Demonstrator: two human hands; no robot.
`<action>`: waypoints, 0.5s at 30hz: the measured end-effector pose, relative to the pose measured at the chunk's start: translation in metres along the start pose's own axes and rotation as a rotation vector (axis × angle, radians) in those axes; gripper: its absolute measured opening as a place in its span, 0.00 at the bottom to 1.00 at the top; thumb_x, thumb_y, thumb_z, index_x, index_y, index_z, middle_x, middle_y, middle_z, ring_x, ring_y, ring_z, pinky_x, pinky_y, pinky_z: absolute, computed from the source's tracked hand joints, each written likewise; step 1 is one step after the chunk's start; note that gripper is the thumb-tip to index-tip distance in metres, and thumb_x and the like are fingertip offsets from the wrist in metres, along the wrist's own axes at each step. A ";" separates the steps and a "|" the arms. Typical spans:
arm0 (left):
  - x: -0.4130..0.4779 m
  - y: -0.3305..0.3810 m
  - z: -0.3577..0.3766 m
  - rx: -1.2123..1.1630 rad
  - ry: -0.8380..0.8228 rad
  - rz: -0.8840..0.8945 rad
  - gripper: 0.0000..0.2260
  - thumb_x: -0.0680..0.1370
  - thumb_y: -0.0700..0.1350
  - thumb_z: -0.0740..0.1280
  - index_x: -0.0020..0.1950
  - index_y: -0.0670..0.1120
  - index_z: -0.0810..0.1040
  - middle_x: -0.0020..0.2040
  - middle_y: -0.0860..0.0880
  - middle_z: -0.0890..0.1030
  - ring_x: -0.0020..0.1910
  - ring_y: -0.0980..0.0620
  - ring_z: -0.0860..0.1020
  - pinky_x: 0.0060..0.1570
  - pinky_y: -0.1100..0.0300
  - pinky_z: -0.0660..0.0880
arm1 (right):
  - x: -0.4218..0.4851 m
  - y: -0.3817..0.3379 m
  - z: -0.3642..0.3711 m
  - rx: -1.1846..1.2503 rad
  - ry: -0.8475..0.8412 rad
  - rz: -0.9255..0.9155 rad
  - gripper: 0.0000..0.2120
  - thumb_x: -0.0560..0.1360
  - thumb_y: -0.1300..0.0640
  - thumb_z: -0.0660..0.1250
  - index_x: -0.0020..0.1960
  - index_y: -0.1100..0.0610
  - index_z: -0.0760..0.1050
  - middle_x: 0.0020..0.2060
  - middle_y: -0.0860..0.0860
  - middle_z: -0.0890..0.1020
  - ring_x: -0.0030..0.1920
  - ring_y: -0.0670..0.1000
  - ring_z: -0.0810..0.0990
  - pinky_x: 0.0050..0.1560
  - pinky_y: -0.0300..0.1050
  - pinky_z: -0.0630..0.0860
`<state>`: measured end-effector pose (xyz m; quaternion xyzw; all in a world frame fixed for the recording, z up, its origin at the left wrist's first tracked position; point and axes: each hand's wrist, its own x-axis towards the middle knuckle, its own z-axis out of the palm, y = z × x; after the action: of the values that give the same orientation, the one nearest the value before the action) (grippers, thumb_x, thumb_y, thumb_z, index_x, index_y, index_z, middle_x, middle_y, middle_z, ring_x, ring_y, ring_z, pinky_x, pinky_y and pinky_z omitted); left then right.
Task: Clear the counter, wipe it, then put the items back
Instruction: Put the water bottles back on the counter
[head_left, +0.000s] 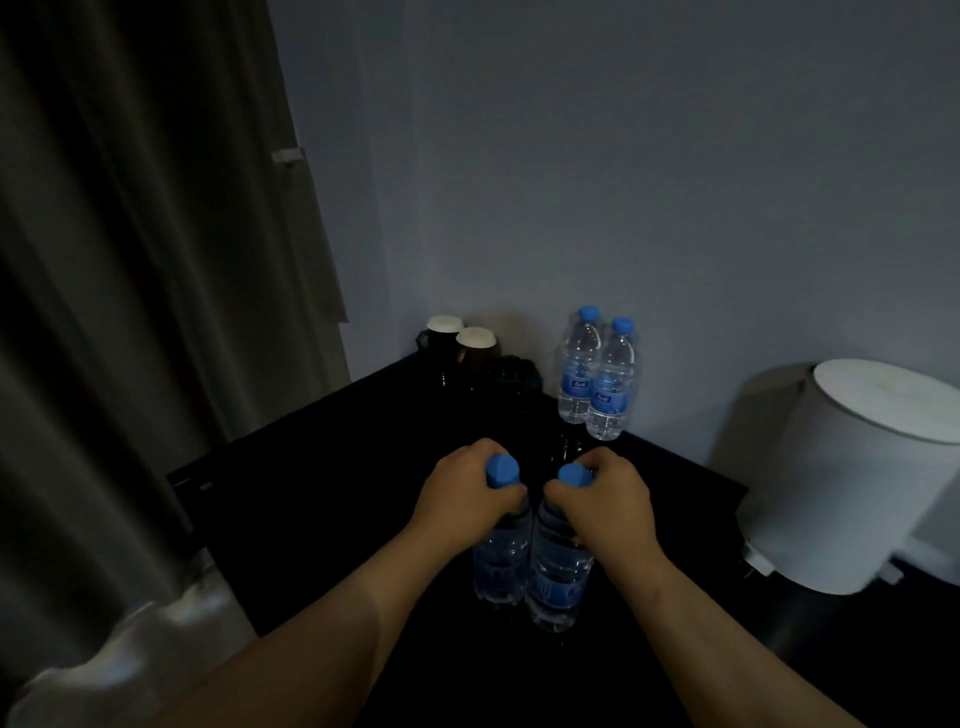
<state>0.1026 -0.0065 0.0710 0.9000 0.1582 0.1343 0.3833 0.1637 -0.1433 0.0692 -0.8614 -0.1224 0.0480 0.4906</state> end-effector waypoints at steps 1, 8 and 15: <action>0.002 -0.001 0.000 0.025 -0.022 0.017 0.10 0.73 0.48 0.71 0.51 0.50 0.74 0.51 0.51 0.77 0.49 0.54 0.76 0.47 0.61 0.73 | 0.001 0.000 0.001 -0.053 -0.003 -0.018 0.12 0.66 0.55 0.72 0.43 0.55 0.70 0.47 0.54 0.75 0.43 0.51 0.77 0.43 0.49 0.78; 0.024 -0.020 0.003 0.061 -0.286 0.029 0.21 0.69 0.53 0.73 0.59 0.56 0.69 0.55 0.51 0.69 0.59 0.53 0.70 0.59 0.56 0.70 | -0.005 0.018 0.008 -0.069 -0.043 0.116 0.20 0.63 0.41 0.72 0.48 0.48 0.69 0.48 0.49 0.76 0.50 0.51 0.76 0.50 0.49 0.76; 0.047 -0.034 0.012 -0.204 -0.438 -0.051 0.28 0.60 0.49 0.77 0.57 0.56 0.70 0.50 0.54 0.80 0.52 0.55 0.79 0.54 0.54 0.78 | 0.000 0.020 0.015 0.090 -0.073 0.235 0.16 0.64 0.47 0.74 0.48 0.49 0.73 0.45 0.46 0.81 0.46 0.46 0.80 0.47 0.43 0.77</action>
<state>0.1438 0.0265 0.0443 0.8600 0.0794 -0.0587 0.5006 0.1643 -0.1406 0.0446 -0.8445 -0.0360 0.1421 0.5151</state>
